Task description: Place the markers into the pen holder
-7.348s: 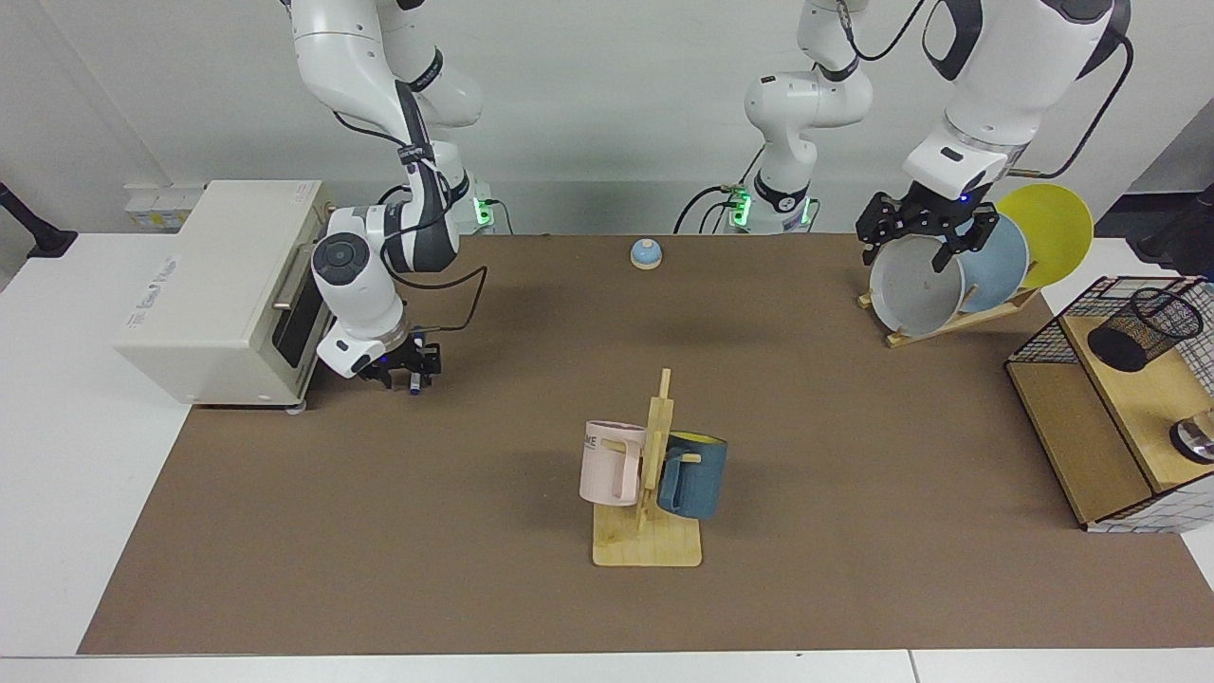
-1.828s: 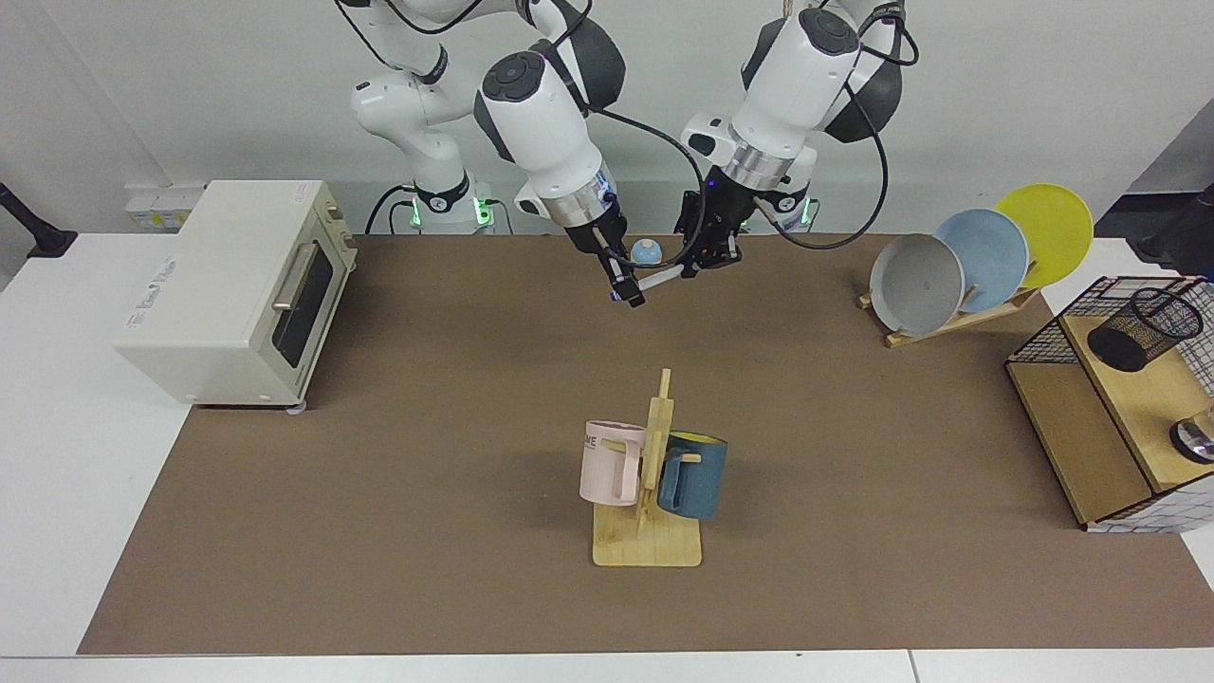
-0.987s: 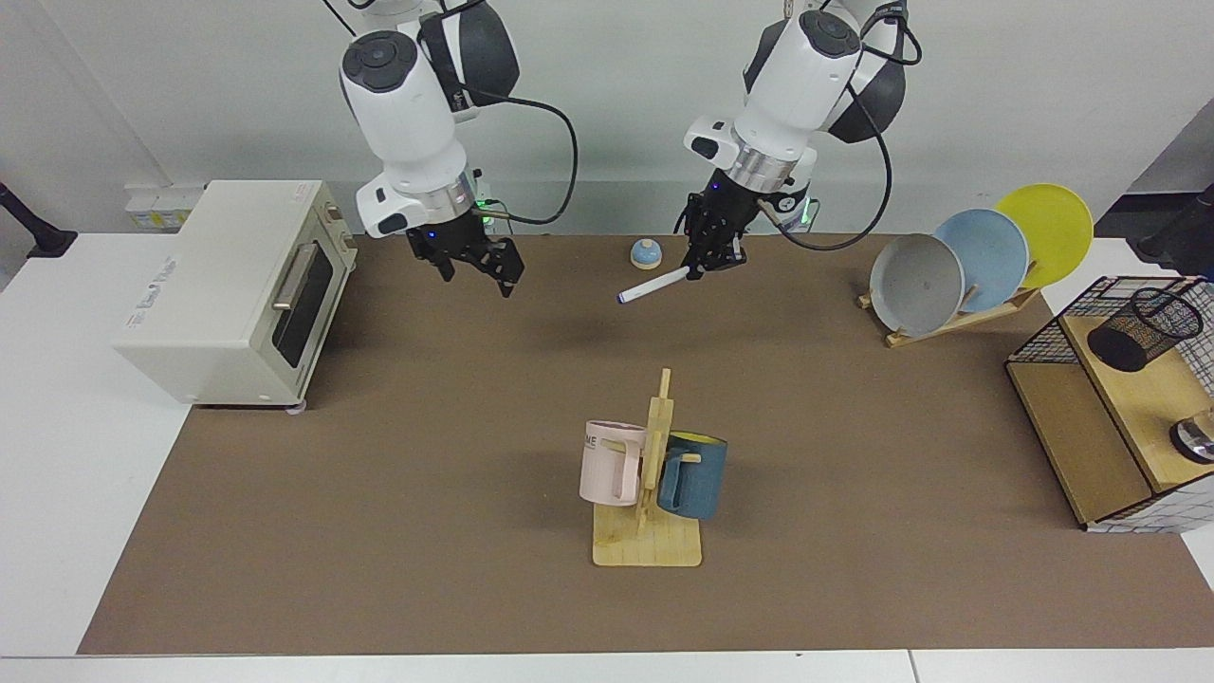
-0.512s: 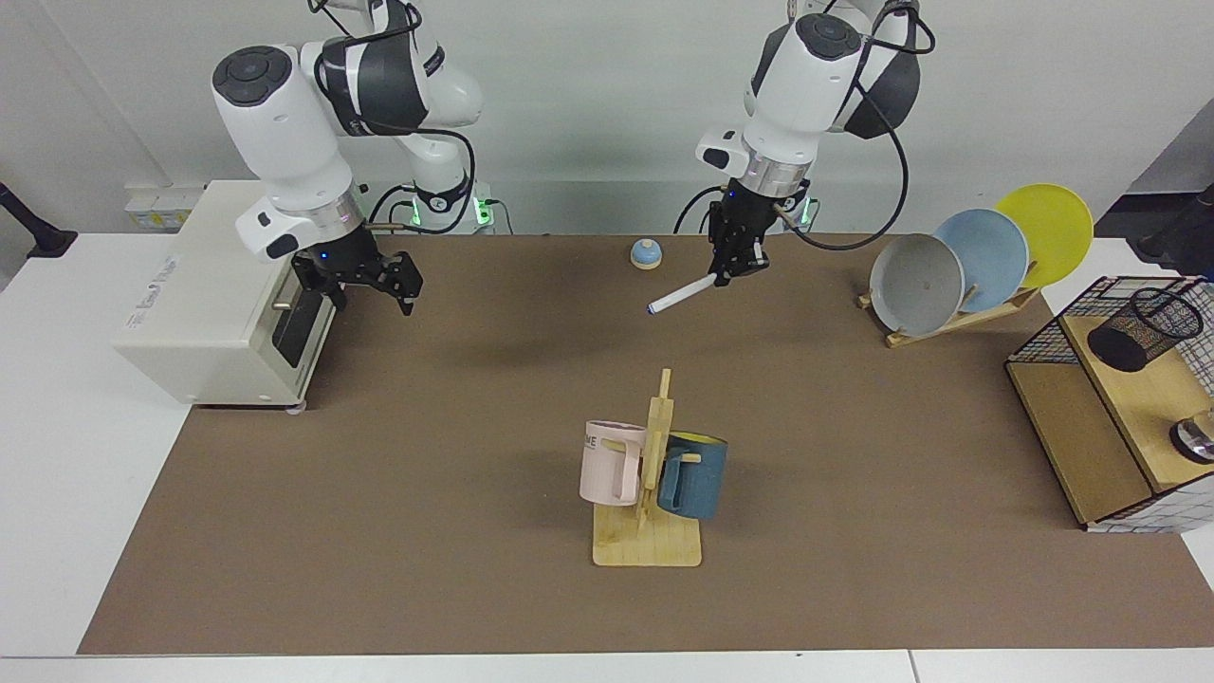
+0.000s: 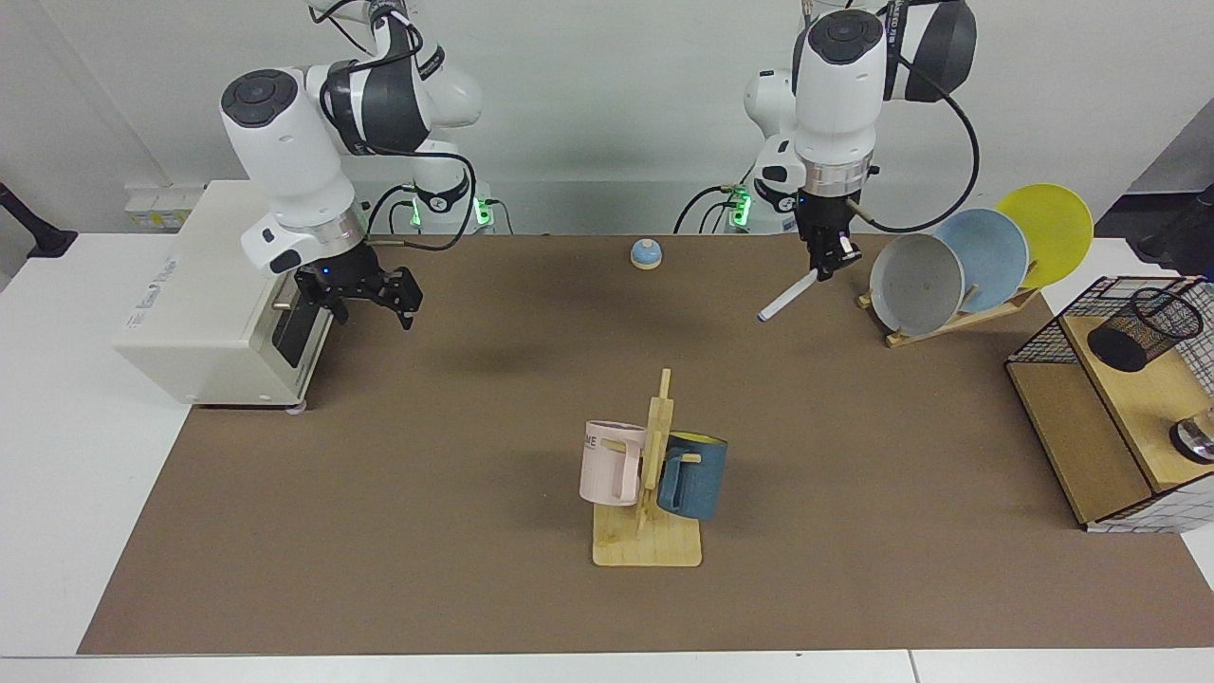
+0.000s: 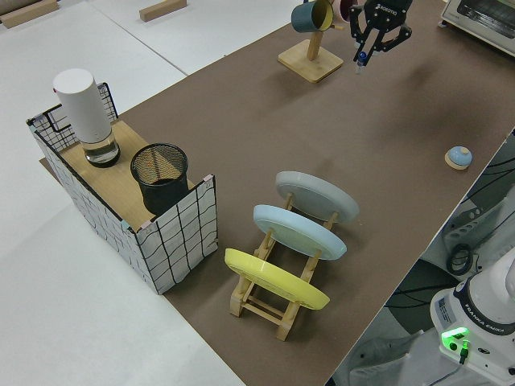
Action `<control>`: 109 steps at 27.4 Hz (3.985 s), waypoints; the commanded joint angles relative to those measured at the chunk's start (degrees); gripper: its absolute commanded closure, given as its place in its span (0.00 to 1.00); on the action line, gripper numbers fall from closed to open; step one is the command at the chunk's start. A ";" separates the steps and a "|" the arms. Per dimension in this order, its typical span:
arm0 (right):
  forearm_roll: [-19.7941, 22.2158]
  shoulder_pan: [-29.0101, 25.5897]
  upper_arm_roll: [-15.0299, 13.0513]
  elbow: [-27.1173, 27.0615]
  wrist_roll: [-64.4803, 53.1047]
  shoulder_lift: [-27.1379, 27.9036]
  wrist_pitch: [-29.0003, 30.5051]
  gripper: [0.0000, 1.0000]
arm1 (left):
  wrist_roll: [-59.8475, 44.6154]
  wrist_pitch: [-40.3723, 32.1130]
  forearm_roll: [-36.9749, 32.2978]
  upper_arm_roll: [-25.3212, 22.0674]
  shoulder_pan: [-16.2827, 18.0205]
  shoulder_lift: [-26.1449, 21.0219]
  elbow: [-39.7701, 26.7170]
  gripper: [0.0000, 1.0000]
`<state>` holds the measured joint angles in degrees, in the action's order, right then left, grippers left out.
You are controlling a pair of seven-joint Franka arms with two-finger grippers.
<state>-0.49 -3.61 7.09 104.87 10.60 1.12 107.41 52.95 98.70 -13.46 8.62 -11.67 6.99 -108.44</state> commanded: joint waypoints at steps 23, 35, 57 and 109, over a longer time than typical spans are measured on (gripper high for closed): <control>1.45 -2.80 0.91 -5.56 -5.06 -3.32 -11.96 0.00 | 24.03 -2.02 -29.25 -1.41 12.19 -3.30 9.47 1.00; 1.45 -2.80 0.91 -5.56 -5.06 -3.32 -11.96 0.00 | 38.79 10.36 -33.21 -1.41 21.76 -4.71 11.76 1.00; 1.45 -2.80 0.91 -5.56 -5.06 -3.32 -11.88 0.00 | 65.43 29.18 -26.27 -1.67 37.59 -8.05 12.64 1.00; 1.45 -2.80 0.91 -5.56 -5.06 -3.32 -11.88 0.00 | 61.76 25.85 -14.07 -0.18 38.74 -8.67 10.62 0.00</control>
<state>0.67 -5.14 7.21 99.11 7.26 -1.79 95.46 118.15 127.92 -33.64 7.44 27.32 -3.28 -98.53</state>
